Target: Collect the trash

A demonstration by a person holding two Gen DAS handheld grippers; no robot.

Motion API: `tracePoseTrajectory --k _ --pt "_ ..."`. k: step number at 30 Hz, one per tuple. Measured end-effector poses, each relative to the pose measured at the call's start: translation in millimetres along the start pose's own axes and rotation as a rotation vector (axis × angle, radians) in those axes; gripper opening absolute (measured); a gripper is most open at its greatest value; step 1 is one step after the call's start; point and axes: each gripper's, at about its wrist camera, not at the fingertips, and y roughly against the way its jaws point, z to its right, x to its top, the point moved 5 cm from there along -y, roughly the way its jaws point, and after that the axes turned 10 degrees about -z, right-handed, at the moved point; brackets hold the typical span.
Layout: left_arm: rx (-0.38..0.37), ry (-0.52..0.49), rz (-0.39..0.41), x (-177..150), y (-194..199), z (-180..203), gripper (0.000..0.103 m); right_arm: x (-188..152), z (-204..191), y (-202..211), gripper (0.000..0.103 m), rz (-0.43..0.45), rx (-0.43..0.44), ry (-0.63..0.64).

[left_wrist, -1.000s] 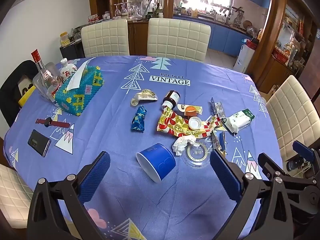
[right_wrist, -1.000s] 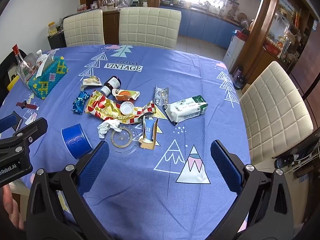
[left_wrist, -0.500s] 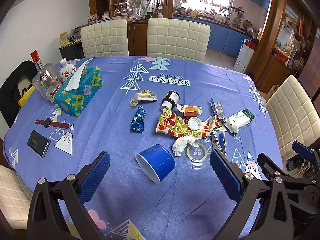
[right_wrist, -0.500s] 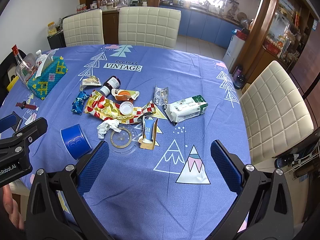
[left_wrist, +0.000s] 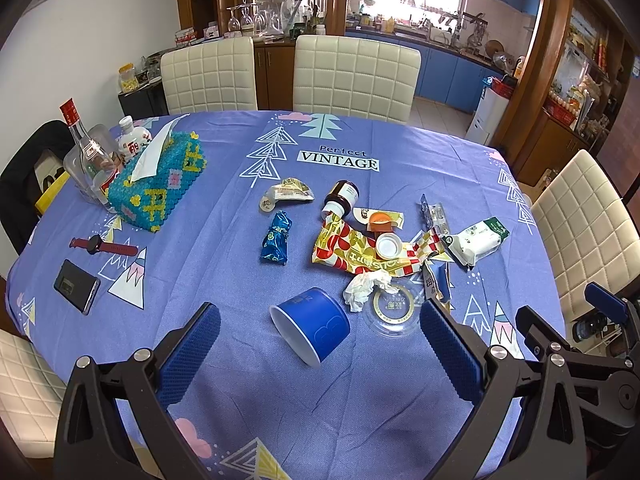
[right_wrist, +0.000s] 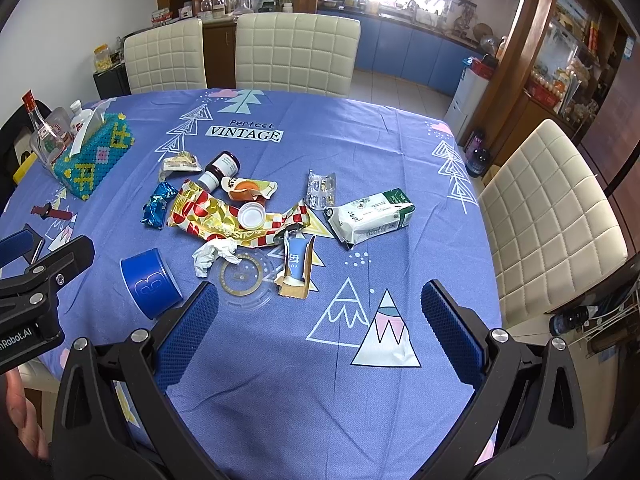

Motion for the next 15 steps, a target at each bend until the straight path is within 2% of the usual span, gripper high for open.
tracePoseTrajectory --k 15 --pt "-0.001 0.0 -0.001 1.2 -0.6 1.3 0.097 -1.2 2.5 0.3 0.1 -0.003 0.003 0.001"
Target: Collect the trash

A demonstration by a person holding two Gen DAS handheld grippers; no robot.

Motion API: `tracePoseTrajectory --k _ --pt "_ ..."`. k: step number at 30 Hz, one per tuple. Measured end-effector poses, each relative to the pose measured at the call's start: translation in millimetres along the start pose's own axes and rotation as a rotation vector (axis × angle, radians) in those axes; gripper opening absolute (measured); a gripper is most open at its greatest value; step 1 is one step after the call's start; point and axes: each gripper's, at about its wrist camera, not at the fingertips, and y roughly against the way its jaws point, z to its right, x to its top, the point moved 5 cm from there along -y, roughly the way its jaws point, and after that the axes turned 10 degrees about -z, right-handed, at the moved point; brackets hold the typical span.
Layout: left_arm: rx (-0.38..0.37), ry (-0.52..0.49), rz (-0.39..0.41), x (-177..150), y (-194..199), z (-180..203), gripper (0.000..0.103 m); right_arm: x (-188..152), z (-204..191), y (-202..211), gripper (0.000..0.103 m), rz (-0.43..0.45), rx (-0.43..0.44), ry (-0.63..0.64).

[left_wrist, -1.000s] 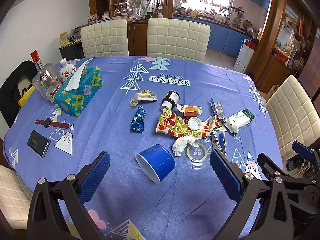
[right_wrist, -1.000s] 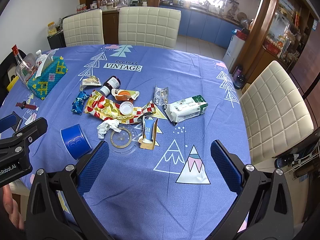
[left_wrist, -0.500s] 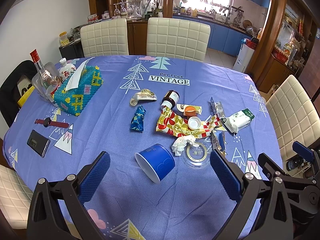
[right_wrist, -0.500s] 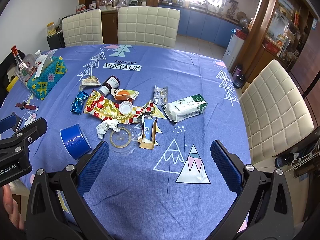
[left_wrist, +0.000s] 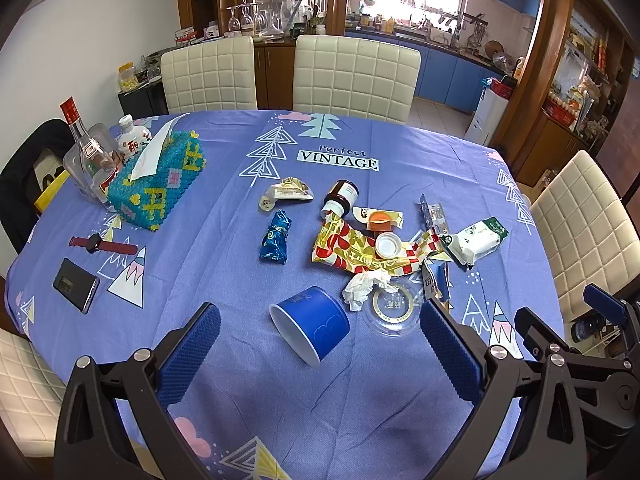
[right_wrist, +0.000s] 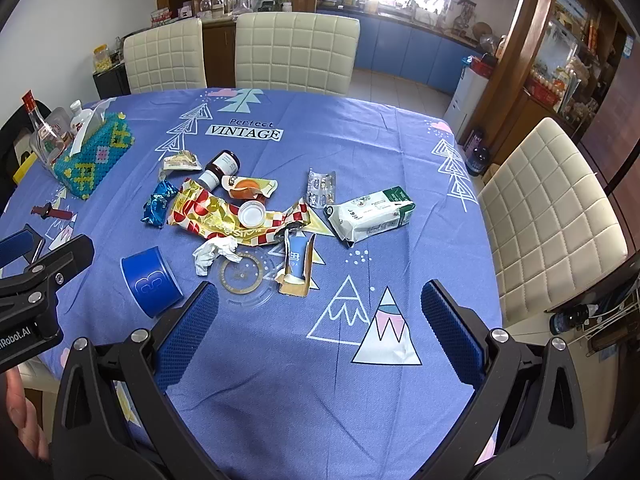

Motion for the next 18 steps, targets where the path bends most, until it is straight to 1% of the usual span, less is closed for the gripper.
tracePoseTrajectory --k 18 --pt "-0.001 -0.001 0.0 -0.2 -1.9 2.2 0.097 0.4 -1.1 -1.3 0.1 0.0 0.0 -0.002"
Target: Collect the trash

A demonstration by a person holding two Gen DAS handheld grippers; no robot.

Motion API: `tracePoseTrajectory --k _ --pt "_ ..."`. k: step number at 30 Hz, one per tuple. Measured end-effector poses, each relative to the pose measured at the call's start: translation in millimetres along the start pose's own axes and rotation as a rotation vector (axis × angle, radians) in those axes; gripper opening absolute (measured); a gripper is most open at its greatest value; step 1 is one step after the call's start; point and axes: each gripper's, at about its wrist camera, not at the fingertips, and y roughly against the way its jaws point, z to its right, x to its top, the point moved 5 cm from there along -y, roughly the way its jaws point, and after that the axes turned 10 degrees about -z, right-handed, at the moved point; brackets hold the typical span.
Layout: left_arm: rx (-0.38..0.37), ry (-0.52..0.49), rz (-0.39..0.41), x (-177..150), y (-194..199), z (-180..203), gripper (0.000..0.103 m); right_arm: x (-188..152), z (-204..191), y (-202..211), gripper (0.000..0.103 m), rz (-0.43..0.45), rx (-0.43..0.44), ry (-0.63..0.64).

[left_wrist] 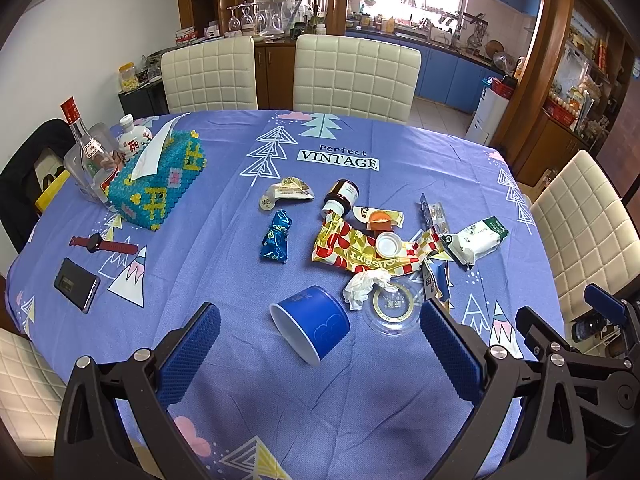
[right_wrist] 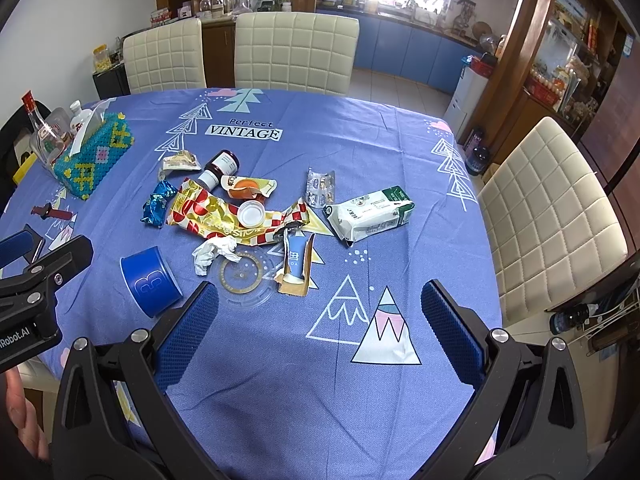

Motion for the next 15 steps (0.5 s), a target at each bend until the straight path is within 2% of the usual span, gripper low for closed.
tracePoseTrajectory --k 15 --pt "-0.001 -0.001 0.002 -0.6 -0.7 0.9 0.097 -0.4 0.8 2.0 0.1 0.004 -0.005 -0.004"
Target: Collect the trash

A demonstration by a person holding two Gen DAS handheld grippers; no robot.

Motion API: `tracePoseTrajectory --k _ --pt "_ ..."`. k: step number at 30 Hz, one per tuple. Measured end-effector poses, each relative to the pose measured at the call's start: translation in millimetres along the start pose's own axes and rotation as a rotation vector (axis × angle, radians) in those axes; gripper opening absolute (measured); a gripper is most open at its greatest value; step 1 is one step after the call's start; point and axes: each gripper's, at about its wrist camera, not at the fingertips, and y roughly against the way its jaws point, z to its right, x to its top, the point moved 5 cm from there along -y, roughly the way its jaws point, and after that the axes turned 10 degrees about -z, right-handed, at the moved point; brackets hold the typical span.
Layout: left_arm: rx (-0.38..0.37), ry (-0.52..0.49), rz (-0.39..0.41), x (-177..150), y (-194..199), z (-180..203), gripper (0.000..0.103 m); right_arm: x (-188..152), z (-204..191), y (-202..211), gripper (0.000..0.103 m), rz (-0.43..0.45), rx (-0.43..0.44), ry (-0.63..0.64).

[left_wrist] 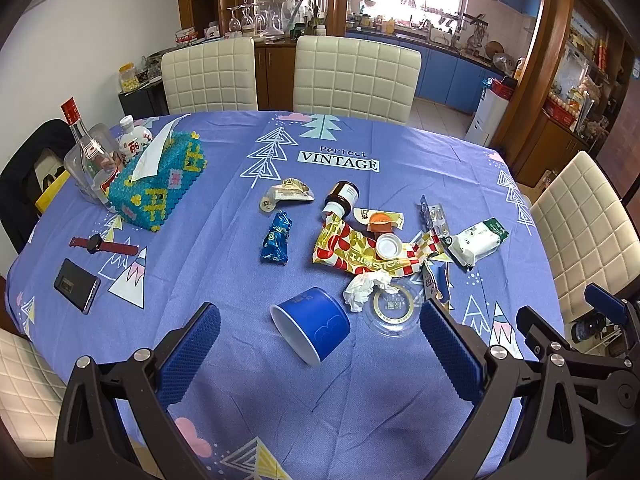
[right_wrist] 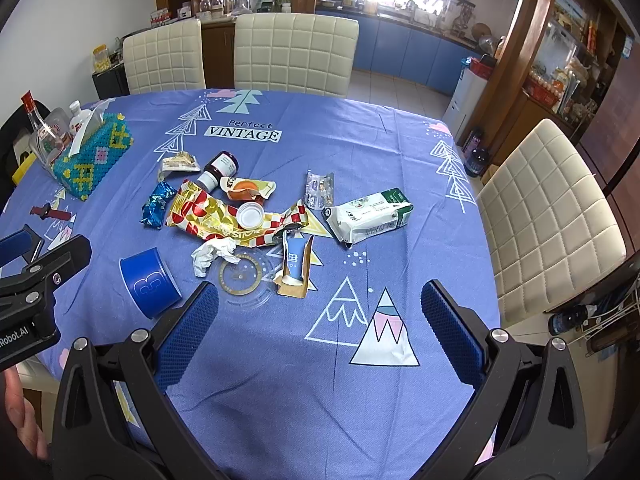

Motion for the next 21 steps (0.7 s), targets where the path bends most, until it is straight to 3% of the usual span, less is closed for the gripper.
tracePoseTrajectory --k 13,21 --pt "-0.001 -0.001 -0.005 -1.2 -2.4 0.7 0.097 0.0 0.2 -2.6 0.1 -0.008 0.003 0.002" --pt "-0.005 -0.012 0.004 8.3 -15.9 -8.3 0.097 9.2 -3.1 -26.5 0.1 -0.018 -0.001 0.011"
